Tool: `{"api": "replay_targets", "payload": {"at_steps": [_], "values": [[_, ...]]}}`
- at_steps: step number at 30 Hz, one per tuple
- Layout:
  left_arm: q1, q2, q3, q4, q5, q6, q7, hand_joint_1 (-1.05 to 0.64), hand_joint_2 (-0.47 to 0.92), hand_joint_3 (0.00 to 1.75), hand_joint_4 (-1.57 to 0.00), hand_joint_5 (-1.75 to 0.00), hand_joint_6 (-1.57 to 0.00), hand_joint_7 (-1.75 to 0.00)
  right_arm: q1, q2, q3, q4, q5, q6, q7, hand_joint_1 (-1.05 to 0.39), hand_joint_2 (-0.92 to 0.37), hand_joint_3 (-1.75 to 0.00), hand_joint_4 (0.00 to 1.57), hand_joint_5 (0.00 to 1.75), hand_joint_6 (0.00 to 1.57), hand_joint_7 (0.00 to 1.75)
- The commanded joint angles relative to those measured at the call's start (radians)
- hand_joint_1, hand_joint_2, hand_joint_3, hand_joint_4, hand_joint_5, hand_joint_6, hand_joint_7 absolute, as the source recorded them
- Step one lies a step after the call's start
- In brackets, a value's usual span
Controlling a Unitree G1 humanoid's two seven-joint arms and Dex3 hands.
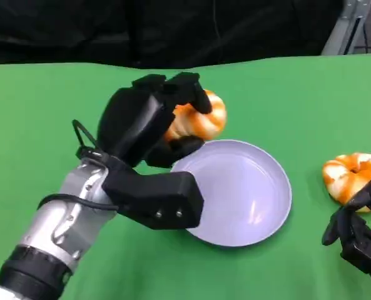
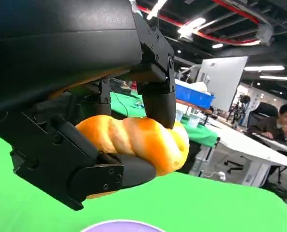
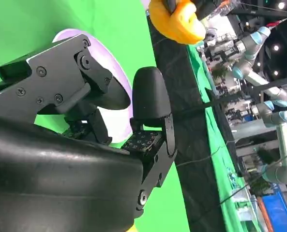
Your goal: Grasp the bread from the table and place it into the plate.
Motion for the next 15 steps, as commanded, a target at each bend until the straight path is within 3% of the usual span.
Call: {"api": "replay_targets", "payload": {"at_steps": [1, 5, 9, 13, 15], "values": [[-0.026, -0.02, -0.021, -0.004, 0.003, -0.002, -0.037, -0.1, 0.6, 0.92, -0.73, -1.75, -0.82, -1.4, 0.0, -0.01, -0.006, -0.008, 0.009, 0.004, -0.003, -0.08, -0.56, -1.18, 0.81, 1.75, 0.72, 1.57], [-0.025, -0.028, -0.021, -0.003, 0.002, -0.003, -0.05, -0.11, 0.62, 0.91, -0.72, -1.75, -0.79, -1.44, 0.0, -0.01, -0.006, -0.007, 0.008, 0.003, -0.003, -0.08, -0.56, -1.18, 0.81, 1.75, 0.72, 1.57], [-0.054, -0.083, -0.108, 0.141, 0.042, -0.026, -0.051, -0.08, 0.58, 0.86, -0.71, -1.7, -0.8, -1.38, -0.001, -0.006, -0.002, -0.006, 0.0, -0.006, -0.008, -0.08, -0.56, -1.18, 0.8, 1.75, 0.72, 1.57], [-0.072, -0.099, -0.126, 0.205, 0.058, -0.04, -0.024, -0.08, 0.58, 0.79, -0.71, -1.73, -0.81, -1.35, 0.0, -0.006, -0.001, -0.006, 0.003, -0.008, -0.006, -0.08, -0.56, -1.19, 0.8, 1.75, 0.72, 1.57], [-0.078, -0.109, -0.134, 0.238, 0.064, -0.046, -0.012, -0.09, 0.66, 0.73, -0.68, -1.74, -0.75, -1.45, 0.001, -0.005, -0.002, -0.007, 0.007, -0.008, -0.004, -0.08, -0.56, -1.19, 0.8, 1.75, 0.72, 1.57]]}}
